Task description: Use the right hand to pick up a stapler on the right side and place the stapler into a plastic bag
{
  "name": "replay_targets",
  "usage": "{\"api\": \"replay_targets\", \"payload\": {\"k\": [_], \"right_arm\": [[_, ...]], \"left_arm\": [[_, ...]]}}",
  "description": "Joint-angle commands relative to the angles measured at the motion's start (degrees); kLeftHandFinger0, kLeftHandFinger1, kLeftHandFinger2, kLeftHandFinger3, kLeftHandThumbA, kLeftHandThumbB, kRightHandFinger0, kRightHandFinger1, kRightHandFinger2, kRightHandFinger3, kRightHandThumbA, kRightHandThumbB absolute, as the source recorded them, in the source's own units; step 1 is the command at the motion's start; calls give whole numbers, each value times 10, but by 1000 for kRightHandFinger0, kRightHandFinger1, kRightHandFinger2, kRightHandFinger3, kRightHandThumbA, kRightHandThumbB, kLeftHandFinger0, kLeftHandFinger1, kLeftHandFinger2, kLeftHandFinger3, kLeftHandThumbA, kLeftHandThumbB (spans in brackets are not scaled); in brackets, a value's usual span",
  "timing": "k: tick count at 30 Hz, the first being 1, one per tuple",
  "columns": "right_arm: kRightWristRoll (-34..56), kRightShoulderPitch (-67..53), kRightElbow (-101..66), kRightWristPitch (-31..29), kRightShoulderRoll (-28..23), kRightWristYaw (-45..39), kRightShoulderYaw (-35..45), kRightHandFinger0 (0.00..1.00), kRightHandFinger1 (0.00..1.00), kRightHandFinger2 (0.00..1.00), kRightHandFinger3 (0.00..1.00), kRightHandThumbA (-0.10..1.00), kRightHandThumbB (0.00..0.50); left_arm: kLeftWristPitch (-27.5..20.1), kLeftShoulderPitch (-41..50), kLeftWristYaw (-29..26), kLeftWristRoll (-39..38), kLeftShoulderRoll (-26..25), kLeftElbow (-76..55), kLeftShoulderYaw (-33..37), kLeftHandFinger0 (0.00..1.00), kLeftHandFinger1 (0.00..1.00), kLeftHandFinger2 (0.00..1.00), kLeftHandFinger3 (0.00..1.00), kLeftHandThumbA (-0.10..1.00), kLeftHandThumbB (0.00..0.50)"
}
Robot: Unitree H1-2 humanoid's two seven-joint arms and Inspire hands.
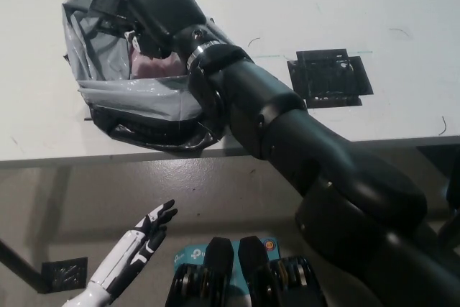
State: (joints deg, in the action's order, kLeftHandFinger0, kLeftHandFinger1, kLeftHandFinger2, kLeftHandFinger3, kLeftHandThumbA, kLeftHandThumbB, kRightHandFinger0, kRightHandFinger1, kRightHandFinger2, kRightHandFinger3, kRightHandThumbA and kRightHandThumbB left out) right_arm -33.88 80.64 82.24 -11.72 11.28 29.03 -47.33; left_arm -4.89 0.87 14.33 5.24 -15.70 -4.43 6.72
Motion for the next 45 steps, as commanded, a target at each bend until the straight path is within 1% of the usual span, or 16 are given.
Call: {"api": "replay_targets", "payload": {"k": [1,2,3,4,5,7,19,23,25,26,29,32,36,38,43,45], "right_arm": [[-50,21,2,20,-4,-3,-21,918,880,1000,1000,747,291],[-53,19,4,34,-2,-33,-24,1000,1000,1000,1000,765,343],[-54,16,5,40,-1,-51,-24,1000,1000,1000,1000,750,377],[-54,15,5,41,-1,-55,-24,1000,1000,1000,1000,750,377],[-53,12,6,44,-1,-63,-21,1000,1000,1000,1000,757,426],[-55,11,6,51,-1,-77,-19,1000,1000,1000,1000,811,444],[-47,2,2,62,-12,-123,8,1000,1000,1000,1000,826,425],[-32,11,-2,55,-19,-126,30,1000,1000,1000,1000,898,424],[-24,29,-7,52,-29,-127,48,1000,1000,1000,1000,1000,458],[-23,33,-8,52,-31,-126,53,1000,1000,1000,1000,1000,458],[17,65,-26,20,-57,-136,110,1000,1000,1000,1000,1000,443],[64,87,-65,-22,-90,-156,172,1000,1000,1000,1000,1000,400],[96,98,-138,-42,-129,-186,235,1000,1000,1000,1000,1000,419],[115,64,-292,-4,-176,-231,273,1000,1000,1000,1000,1000,405],[160,-21,-575,75,-256,-313,322,1000,1000,1000,1000,1000,370],[194,-82,-716,120,-289,-334,354,1000,1000,1000,1000,1000,362]], "left_arm": [[2,-5,9,-1,-9,-20,3,1000,1000,1000,1000,1000,212],[4,-4,10,-1,-9,-23,3,1000,1000,1000,1000,1000,217],[6,-4,11,0,-9,-24,4,1000,1000,1000,1000,1000,232],[7,-4,11,0,-9,-25,4,1000,1000,1000,1000,1000,232],[8,-4,11,1,-10,-26,4,1000,1000,1000,1000,1000,240],[9,-6,12,3,-10,-27,5,1000,1000,1000,1000,1000,243],[13,-15,12,11,-11,-30,7,1000,1000,1000,1000,1000,273],[12,-16,13,9,-11,-26,7,1000,1000,1000,1000,1000,270],[7,-17,12,13,-10,-22,9,1000,1000,1000,1000,1000,263],[6,-17,11,13,-10,-21,9,1000,1000,1000,1000,1000,262],[10,-14,14,11,-13,-23,9,1000,1000,1000,1000,1000,258],[9,-15,12,10,-13,-21,7,1000,1000,1000,1000,1000,255],[4,-15,10,11,-13,-19,5,1000,1000,1000,1000,1000,239],[-6,-16,6,11,-10,-11,5,1000,1000,1000,1000,1000,201],[-17,-20,-2,6,-5,6,-2,1000,1000,1000,1000,1000,209],[-22,-24,-8,9,-5,15,-6,1000,1000,1000,1000,1000,193]]}}
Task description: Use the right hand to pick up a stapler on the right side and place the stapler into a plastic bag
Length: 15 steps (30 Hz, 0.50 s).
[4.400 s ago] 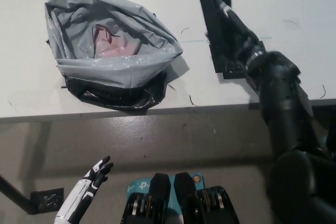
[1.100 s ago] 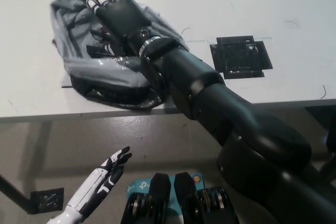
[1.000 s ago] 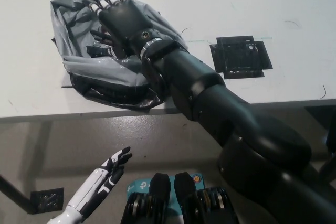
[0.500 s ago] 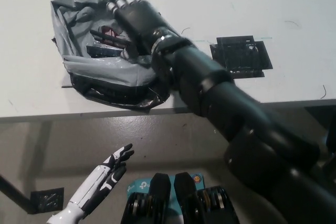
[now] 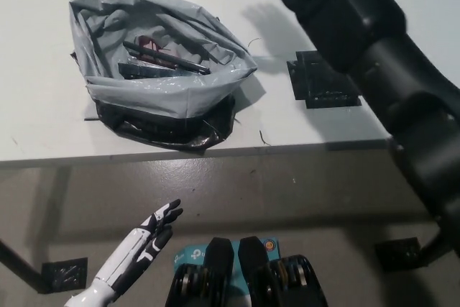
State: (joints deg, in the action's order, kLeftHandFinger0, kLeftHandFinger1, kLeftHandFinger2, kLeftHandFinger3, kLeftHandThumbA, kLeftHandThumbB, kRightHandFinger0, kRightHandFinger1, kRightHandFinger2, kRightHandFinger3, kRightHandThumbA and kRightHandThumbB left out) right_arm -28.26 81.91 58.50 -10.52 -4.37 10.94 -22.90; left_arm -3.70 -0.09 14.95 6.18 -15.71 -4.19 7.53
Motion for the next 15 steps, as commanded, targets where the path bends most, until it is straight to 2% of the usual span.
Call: {"api": "replay_targets", "payload": {"k": [1,4,8,11,12,15], "right_arm": [[154,-121,-535,131,-144,-159,123,1000,1000,1000,1000,1000,367],[172,-198,-673,163,-179,-165,156,1000,1000,1000,1000,1000,363],[216,-301,-793,135,-206,-141,199,1000,1000,1000,1000,1000,297],[222,-371,-866,118,-223,-121,225,1000,1000,1000,1000,1000,288],[225,-400,-894,114,-224,-111,235,1000,1000,1000,1000,1000,298],[257,-485,-982,95,-220,-73,253,1000,1000,1000,1000,1000,280]], "left_arm": [[-35,-16,-15,-1,-5,16,-15,1000,1000,1000,1000,1000,190],[-33,-19,-16,-6,-5,24,-20,1000,1000,1000,1000,1000,185],[-35,-24,-18,-11,-4,39,-24,1000,1000,1000,1000,1000,203],[-35,-34,-19,-14,-3,52,-27,1000,1000,1000,1000,1000,190],[-36,-39,-20,-14,-3,57,-28,1000,1000,1000,1000,1000,194],[-36,-58,-23,-14,-3,71,-32,1000,1000,1000,1000,1000,191]]}}
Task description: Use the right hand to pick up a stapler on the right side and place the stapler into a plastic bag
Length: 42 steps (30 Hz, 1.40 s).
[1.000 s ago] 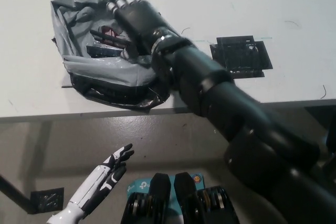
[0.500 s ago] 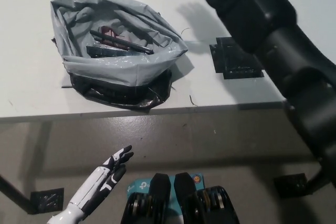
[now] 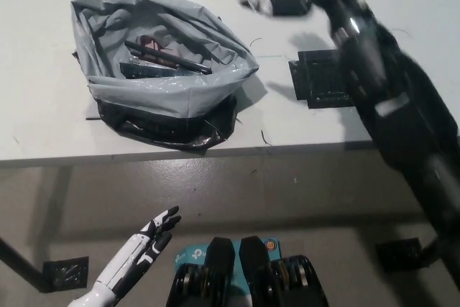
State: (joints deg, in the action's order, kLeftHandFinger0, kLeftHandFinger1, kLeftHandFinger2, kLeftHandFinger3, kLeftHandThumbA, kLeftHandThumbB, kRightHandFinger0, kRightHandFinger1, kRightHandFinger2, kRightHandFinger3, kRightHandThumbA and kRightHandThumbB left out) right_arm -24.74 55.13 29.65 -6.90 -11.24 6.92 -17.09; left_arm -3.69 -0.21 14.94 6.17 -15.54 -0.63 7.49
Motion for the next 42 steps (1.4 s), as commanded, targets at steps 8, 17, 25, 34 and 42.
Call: {"api": "replay_targets", "payload": {"k": [8,17,25,34,42], "right_arm": [[206,-389,-835,-6,-111,37,155,1000,1000,1000,1000,854,276],[241,-514,-718,-91,-27,78,133,1000,1000,1000,1000,1000,264],[245,-525,-497,-109,29,34,113,1000,1000,1000,1000,1000,172],[214,-514,-282,-146,60,-11,116,1000,1000,1000,1000,1000,195],[237,-518,-220,-148,50,-49,112,1000,1000,1000,1000,998,246]], "left_arm": [[-23,-72,-27,-22,1,43,-39,1000,1000,1000,1000,1000,214],[-16,-60,-23,-27,4,41,-39,1000,1000,1000,1000,1000,207],[-19,-45,-21,-22,2,33,-40,1000,1000,1000,1000,1000,195],[-78,-23,-44,-42,33,47,-74,1000,1000,1000,1000,1000,200],[-125,-5,-69,-30,51,57,-96,1000,1000,1000,1000,1000,199]]}}
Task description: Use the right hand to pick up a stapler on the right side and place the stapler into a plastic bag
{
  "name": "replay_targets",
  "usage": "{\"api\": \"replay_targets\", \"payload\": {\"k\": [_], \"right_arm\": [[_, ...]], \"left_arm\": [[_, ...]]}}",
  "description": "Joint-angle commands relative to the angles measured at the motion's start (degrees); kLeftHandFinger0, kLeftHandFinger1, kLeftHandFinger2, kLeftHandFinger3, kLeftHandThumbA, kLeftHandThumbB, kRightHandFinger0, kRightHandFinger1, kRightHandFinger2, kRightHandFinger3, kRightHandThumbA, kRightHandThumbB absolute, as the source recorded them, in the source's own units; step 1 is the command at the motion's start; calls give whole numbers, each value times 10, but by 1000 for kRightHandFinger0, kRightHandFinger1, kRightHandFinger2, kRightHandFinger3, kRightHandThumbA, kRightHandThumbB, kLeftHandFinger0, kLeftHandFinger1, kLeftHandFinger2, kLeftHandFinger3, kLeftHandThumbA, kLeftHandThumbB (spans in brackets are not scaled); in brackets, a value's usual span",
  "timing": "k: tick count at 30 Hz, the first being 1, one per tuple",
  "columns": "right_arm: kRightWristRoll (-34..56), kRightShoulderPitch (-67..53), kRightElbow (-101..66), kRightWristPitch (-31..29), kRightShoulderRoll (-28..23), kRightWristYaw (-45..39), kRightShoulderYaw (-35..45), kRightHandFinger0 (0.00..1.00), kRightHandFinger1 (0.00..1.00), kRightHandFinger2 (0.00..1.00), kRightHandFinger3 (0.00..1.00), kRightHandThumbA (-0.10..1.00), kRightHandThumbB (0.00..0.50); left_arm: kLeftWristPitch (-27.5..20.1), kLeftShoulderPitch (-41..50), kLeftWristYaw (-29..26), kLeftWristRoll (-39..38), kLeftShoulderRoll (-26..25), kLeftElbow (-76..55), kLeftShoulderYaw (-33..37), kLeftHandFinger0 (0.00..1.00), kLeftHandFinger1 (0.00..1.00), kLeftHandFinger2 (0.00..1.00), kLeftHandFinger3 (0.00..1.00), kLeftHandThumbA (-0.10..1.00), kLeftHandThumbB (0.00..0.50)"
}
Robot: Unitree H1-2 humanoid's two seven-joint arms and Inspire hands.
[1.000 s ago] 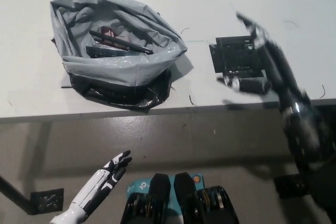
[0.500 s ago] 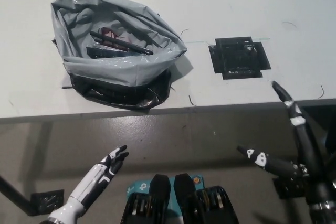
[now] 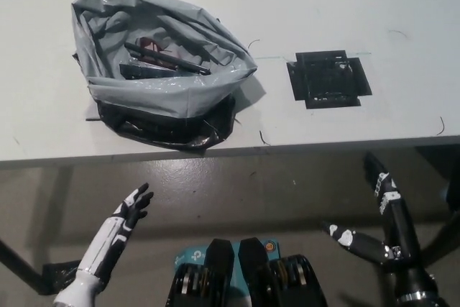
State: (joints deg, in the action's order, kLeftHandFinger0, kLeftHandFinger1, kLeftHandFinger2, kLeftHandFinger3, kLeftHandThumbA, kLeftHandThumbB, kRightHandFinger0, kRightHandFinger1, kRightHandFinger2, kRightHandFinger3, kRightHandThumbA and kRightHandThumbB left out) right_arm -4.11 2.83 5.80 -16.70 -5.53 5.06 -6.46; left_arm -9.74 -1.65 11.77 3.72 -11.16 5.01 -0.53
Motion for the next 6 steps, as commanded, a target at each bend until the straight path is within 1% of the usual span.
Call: {"api": "replay_targets", "payload": {"k": [1,3,5,6], "right_arm": [[37,5,27,-51,-7,-35,7,1000,1000,1000,1000,1000,239],[40,4,34,-54,-7,-39,7,1000,1000,1000,1000,1000,241],[42,3,39,-57,-7,-42,8,1000,1000,1000,1000,1000,251],[42,3,39,-57,-7,-42,8,1000,1000,1000,1000,1000,251]], "left_arm": [[-73,12,-40,-2,8,4,-19,1000,1000,1000,1000,1000,195],[-75,16,-42,1,9,5,-22,1000,1000,1000,1000,1000,205],[-77,17,-44,4,8,6,-22,1000,1000,1000,1000,1000,189],[-77,17,-44,4,8,6,-22,1000,1000,1000,1000,1000,189]]}}
